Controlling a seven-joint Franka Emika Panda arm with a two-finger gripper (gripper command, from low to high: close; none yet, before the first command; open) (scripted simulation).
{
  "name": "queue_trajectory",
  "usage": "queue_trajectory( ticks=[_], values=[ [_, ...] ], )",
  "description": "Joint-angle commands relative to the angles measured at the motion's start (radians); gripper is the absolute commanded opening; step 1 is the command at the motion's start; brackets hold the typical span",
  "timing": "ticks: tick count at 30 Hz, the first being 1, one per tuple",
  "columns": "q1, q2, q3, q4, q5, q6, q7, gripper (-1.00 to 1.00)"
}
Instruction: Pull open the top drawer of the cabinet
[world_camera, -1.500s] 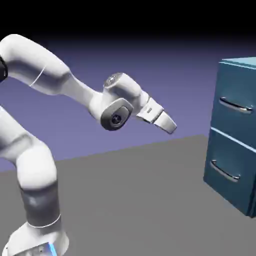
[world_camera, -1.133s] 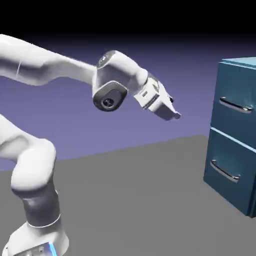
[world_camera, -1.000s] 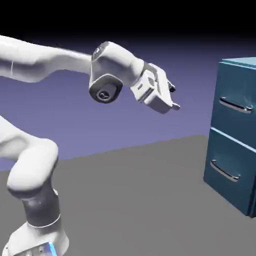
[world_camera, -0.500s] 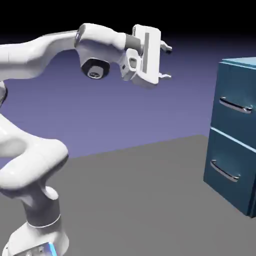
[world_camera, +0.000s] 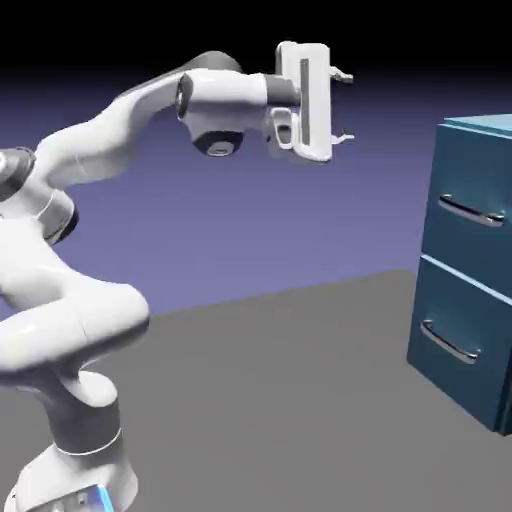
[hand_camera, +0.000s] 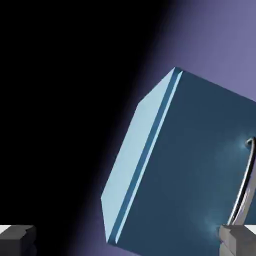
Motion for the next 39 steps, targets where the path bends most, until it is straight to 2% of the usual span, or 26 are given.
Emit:
queue_trajectory(
  ticks=[1,20,27,28,39],
  values=[
    [-0.029,-0.016,0.020,0.011,0.044,-0.011,0.005,0.00],
    [-0.569,-0.324,0.403,0.214,0.867,-0.227,0.109,0.00],
    [-0.695,-0.312,0.410,0.412,0.877,-0.155,0.126,0.00],
    [-0.695,-0.312,0.410,0.412,0.877,-0.155,0.126,-1.00],
    [-0.459,-0.336,0.394,0.050,0.852,-0.282,0.098,-1.00]
  ],
)
